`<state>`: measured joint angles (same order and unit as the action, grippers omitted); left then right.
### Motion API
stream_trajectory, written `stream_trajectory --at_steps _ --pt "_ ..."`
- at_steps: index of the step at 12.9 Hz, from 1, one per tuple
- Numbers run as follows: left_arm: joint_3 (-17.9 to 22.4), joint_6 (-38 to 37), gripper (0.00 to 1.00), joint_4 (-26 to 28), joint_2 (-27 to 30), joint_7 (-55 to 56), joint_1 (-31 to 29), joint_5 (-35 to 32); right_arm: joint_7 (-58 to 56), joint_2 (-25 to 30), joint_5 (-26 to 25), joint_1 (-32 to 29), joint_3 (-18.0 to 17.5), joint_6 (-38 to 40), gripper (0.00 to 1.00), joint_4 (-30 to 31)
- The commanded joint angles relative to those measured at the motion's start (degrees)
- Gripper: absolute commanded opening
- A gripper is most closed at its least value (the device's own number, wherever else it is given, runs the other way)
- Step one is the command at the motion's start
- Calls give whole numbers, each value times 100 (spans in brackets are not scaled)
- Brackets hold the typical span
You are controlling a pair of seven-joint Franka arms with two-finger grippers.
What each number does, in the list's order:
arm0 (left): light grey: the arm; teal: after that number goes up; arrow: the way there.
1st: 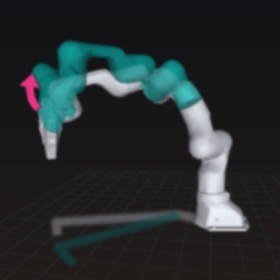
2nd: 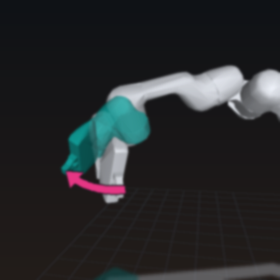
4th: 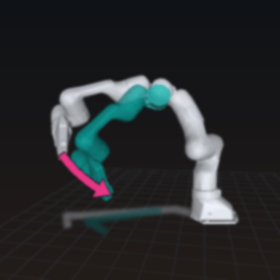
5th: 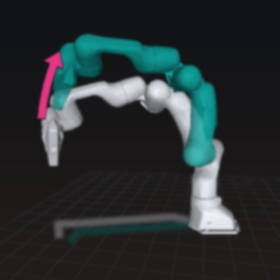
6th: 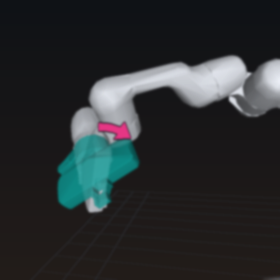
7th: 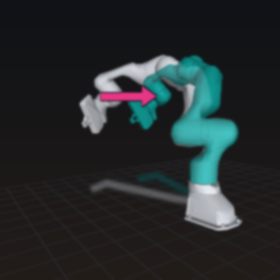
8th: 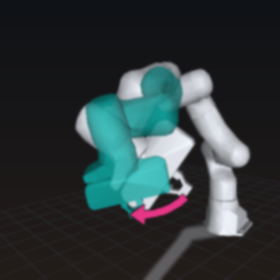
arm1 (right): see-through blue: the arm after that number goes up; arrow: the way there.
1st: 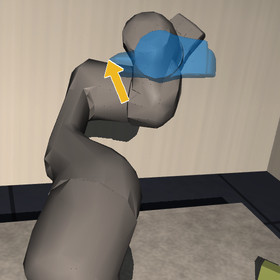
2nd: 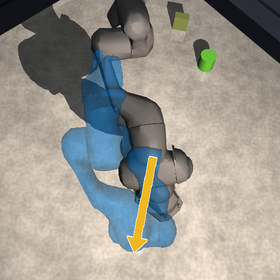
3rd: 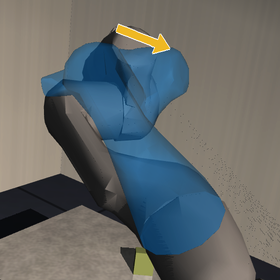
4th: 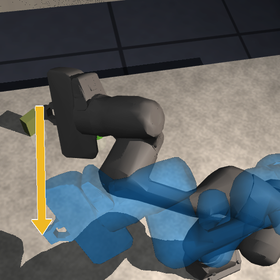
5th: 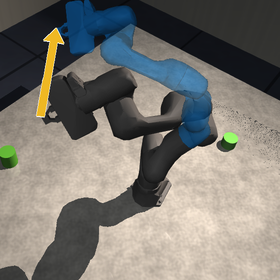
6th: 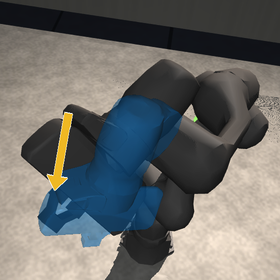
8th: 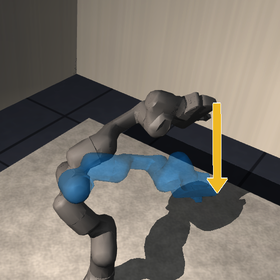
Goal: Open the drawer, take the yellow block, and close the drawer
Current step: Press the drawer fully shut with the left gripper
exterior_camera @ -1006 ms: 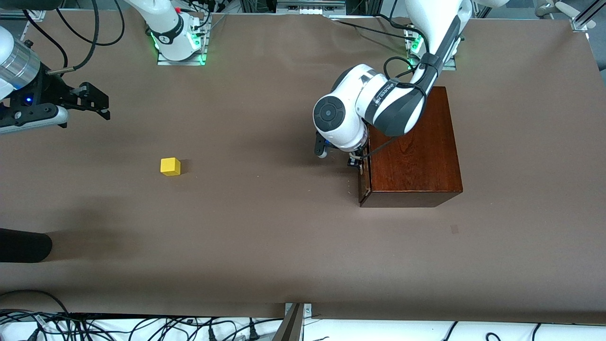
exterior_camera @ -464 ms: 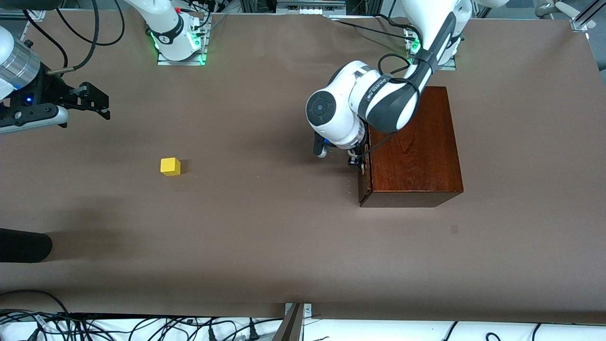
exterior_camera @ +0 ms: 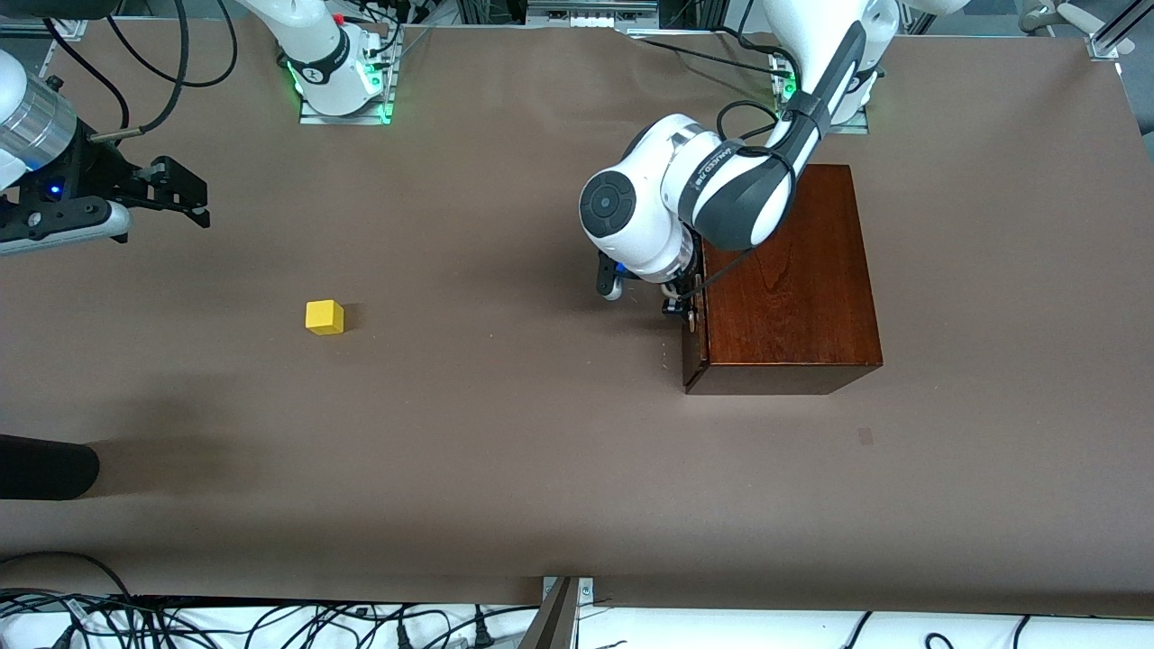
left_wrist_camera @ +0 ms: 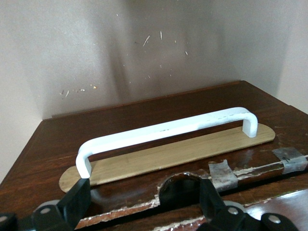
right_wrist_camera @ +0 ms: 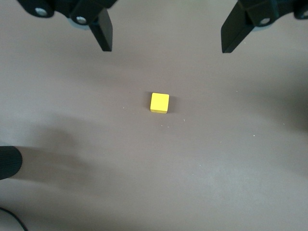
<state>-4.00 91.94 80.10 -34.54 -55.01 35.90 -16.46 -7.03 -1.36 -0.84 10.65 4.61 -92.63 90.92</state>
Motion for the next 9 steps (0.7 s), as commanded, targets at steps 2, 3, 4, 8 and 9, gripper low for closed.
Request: stream_trajectory --at_steps 2,3,4,8,9 --pt "136 -352 100 137 -27 33 57 -490 18 74 23 -19 -4 95 100 -13" --pt "145 -361 100 137 -36 87 66 -499 18 74 23 -19 -4 96 100 -13" --pt "136 -379 100 137 -27 87 83 -629 18 74 23 -19 -4 96 100 -13" --pt "136 -405 100 128 -18 87 101 -868 18 74 23 -19 -4 87 100 -13" --pt "128 -405 100 128 -18 96 92 -859 18 74 23 -19 -4 87 100 -13"
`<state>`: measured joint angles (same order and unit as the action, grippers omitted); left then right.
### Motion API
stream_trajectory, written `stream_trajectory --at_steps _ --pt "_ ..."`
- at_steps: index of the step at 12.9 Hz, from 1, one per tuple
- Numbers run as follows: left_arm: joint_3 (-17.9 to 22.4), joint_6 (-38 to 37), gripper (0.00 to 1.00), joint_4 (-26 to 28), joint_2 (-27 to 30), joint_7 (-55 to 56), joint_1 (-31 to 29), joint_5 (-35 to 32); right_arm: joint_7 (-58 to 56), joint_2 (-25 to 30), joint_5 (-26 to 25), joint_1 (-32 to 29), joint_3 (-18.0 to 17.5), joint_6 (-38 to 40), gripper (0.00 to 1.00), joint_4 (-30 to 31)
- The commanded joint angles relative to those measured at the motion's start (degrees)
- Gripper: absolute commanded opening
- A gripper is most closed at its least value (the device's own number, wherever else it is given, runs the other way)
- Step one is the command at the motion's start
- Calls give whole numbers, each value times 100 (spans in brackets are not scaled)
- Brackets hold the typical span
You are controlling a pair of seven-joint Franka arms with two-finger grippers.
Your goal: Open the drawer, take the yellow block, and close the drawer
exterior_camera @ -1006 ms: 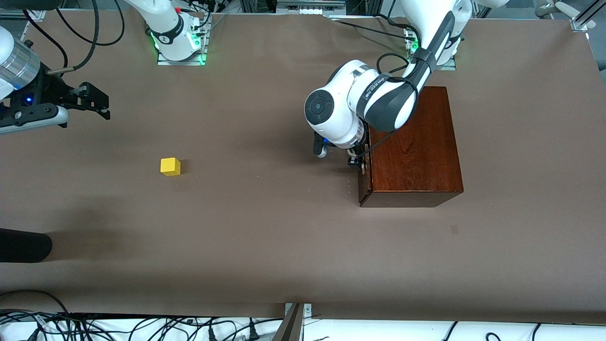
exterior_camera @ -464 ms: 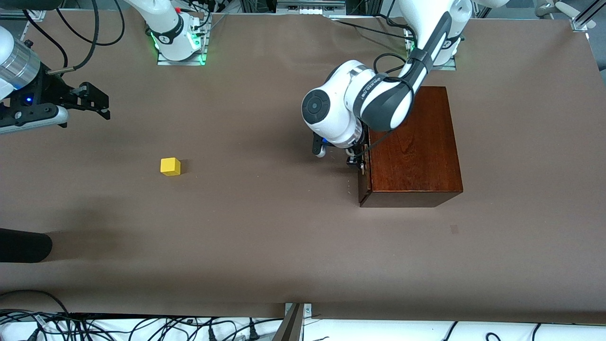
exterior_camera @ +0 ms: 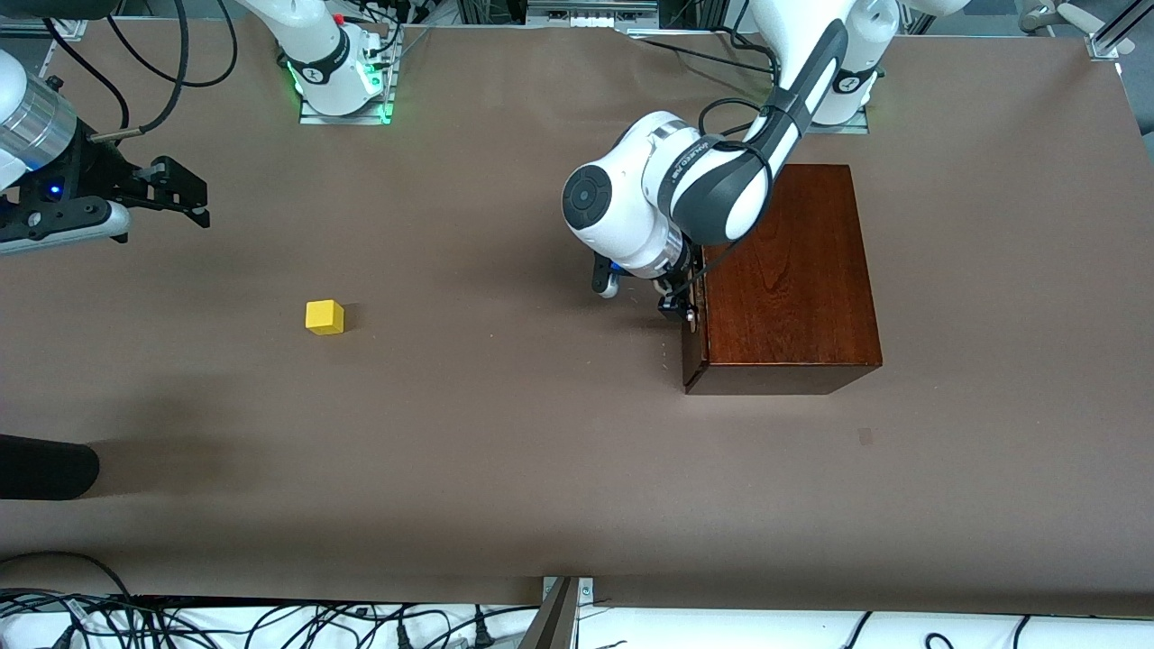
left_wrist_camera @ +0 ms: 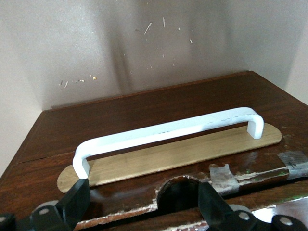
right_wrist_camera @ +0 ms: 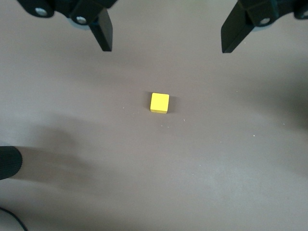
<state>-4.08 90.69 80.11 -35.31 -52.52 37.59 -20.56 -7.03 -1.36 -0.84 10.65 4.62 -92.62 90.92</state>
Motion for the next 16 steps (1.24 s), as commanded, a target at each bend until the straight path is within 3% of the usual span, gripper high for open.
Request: stream_trajectory --at_steps 1,6,11,16 --pt "126 -272 100 162 50 -92 -85 -440 18 74 23 -19 -5 95 100 -13" --pt "47 -263 100 49 208 734 -6 147 18 74 23 -19 -5 95 100 -13" --pt "118 -263 100 -653 454 963 -462 2036 18 74 23 -19 -5 95 100 -13" --pt "153 -456 100 -663 1174 1603 -1559 1977 18 74 23 -19 -5 86 100 -13"
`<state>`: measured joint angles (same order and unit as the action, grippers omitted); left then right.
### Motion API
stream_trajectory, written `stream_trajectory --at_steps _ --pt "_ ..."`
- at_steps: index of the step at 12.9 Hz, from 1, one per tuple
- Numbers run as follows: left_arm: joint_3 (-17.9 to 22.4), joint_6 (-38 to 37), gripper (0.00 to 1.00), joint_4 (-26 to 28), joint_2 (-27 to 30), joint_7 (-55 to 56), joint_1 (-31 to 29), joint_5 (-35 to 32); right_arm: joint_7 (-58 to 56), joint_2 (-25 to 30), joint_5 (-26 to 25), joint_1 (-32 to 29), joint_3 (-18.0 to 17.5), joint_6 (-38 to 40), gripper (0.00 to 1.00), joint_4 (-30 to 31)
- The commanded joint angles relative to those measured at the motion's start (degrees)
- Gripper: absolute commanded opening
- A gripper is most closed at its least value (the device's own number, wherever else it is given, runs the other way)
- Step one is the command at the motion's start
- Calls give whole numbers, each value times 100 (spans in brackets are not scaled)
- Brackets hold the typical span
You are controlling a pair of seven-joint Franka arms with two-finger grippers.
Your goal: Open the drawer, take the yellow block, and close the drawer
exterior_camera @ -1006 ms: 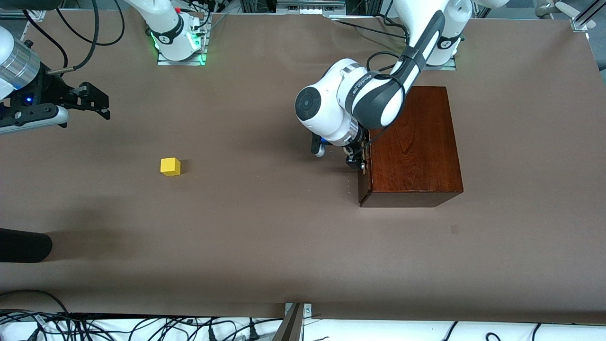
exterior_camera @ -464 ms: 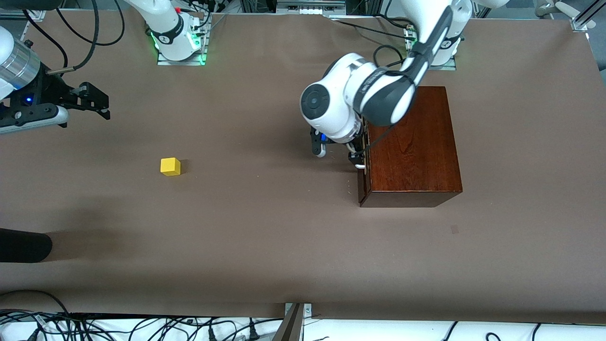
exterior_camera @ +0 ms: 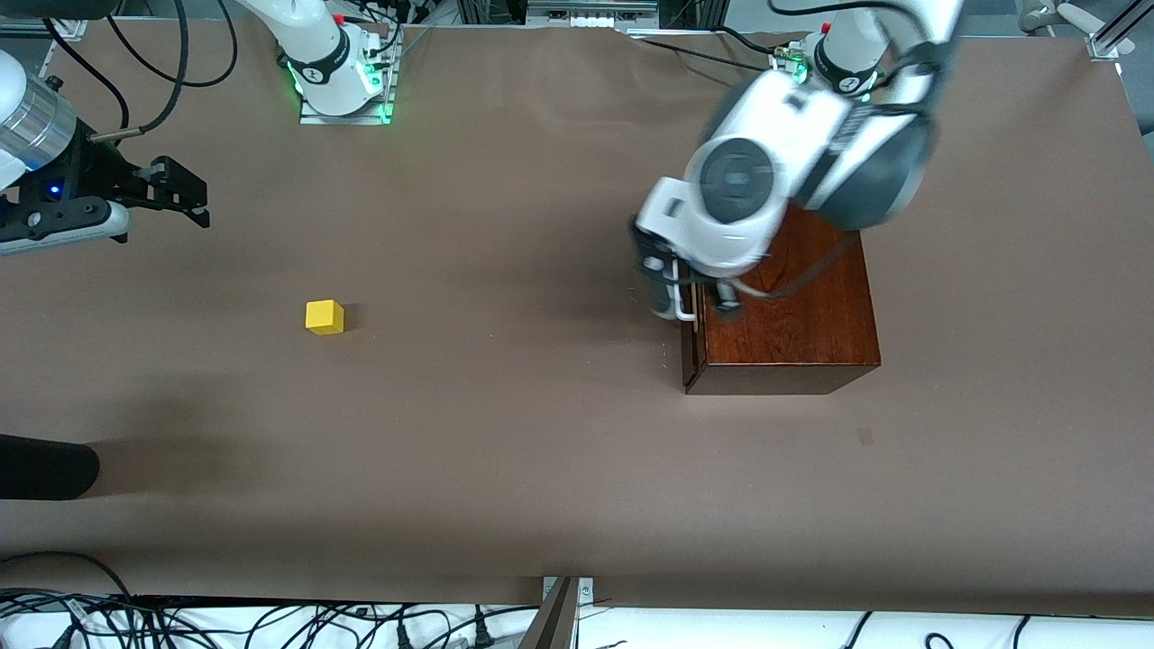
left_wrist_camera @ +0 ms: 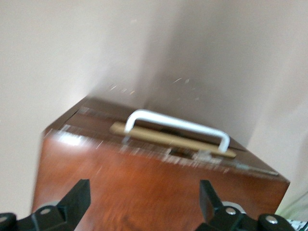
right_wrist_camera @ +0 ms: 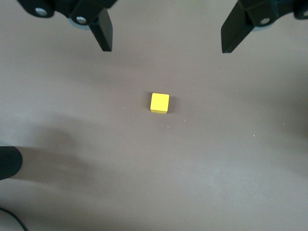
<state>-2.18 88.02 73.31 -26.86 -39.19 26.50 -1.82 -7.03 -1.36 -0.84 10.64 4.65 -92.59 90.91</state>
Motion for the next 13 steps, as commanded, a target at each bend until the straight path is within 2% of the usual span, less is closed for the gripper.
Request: stream_trajectory --at_steps 1,2,4,7,11,13 --pt "94 -189 100 26 478 367 -539 112 18 74 23 -18 -8 92 100 -12" --pt "417 -180 100 61 610 560 -523 146 18 74 23 -18 -8 84 100 -12" --pt "604 -172 100 244 891 1200 -601 94 18 74 23 -18 -8 92 100 -12" --pt "587 -102 100 683 1436 2466 -1180 164 18 74 23 -18 -8 92 100 -12" --pt "333 -31 100 904 1841 3381 -2068 120 18 74 23 -18 -8 92 100 -4" --pt "297 221 100 1542 2340 3593 -2262 164 18 74 23 -18 -8 92 100 -3"
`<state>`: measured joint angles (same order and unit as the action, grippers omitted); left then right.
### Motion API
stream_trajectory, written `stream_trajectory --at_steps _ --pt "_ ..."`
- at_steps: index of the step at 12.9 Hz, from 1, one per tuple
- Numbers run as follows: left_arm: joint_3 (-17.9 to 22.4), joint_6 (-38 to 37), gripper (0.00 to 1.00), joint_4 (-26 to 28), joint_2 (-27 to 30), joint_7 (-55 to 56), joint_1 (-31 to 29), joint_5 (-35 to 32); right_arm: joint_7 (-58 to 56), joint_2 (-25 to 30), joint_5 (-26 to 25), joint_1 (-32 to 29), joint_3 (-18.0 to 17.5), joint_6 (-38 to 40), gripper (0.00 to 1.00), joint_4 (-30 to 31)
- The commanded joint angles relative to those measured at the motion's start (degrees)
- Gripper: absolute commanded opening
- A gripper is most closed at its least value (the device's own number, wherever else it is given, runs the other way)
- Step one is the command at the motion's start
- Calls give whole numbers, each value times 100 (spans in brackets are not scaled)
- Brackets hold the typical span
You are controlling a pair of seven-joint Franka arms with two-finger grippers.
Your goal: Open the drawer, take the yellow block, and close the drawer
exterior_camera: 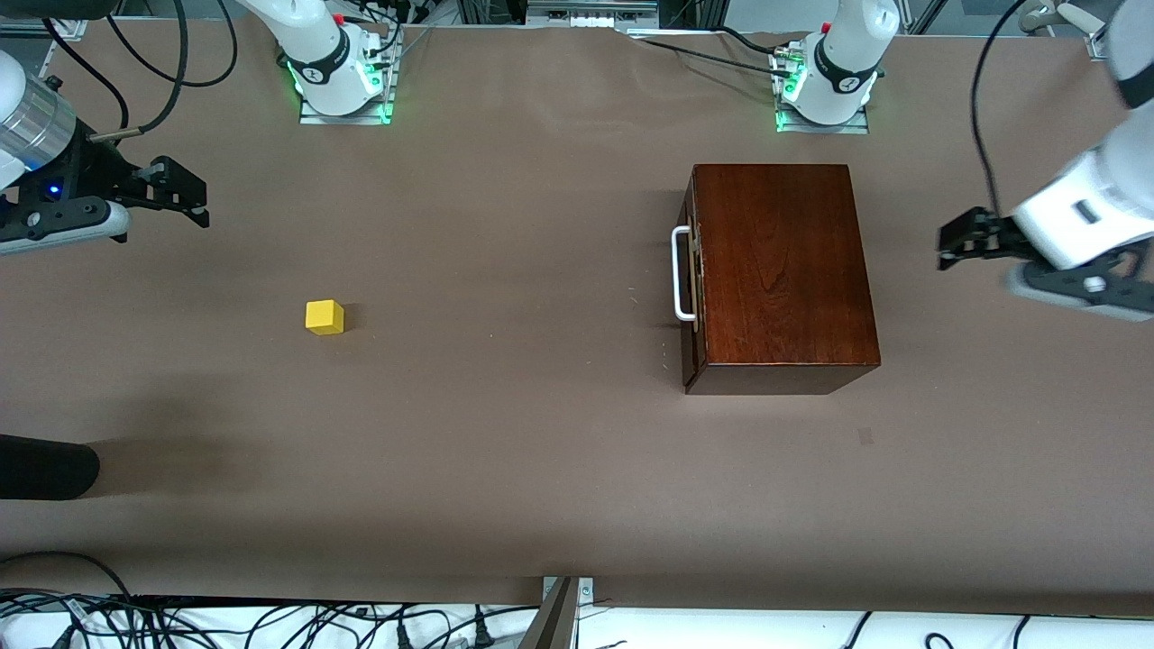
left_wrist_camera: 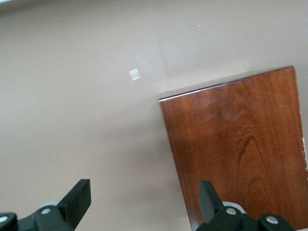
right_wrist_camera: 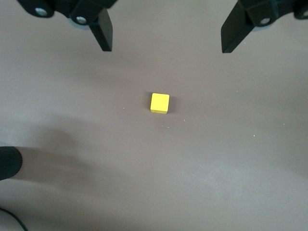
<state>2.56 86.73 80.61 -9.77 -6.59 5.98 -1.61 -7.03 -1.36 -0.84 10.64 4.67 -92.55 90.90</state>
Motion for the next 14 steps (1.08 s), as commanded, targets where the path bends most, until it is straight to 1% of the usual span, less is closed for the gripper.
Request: stream_trajectory --at_steps 1,2,3,4,8,10,11,12,14 --pt "-256 780 100 1355 983 447 -333 152 18 83 22 -18 -10 88 100 -3" --pt "-430 1167 100 1743 1230 805 -491 152 18 83 22 -18 -10 96 100 -3" --pt "-571 1258 100 1860 1328 1139 -562 152 26 83 22 -18 -10 157 100 -3" --pt "-599 1258 100 1862 1329 1186 -563 135 26 83 22 -18 -10 158 100 -3" --pt "-617 1101 100 1757 1215 1169 -485 56 26 83 22 -18 -10 158 100 -11" --pt "-652 873 100 1459 1040 1064 -484 55 26 83 22 -18 -10 158 100 -3" --pt "-643 776 100 1388 1004 837 -493 64 26 83 22 -18 -10 158 100 -11" --pt "-643 732 100 1387 1004 678 -502 73 26 83 22 -18 -10 158 100 -11" --pt "-643 722 100 1370 1004 711 -493 73 26 74 22 -18 -10 158 100 -3"
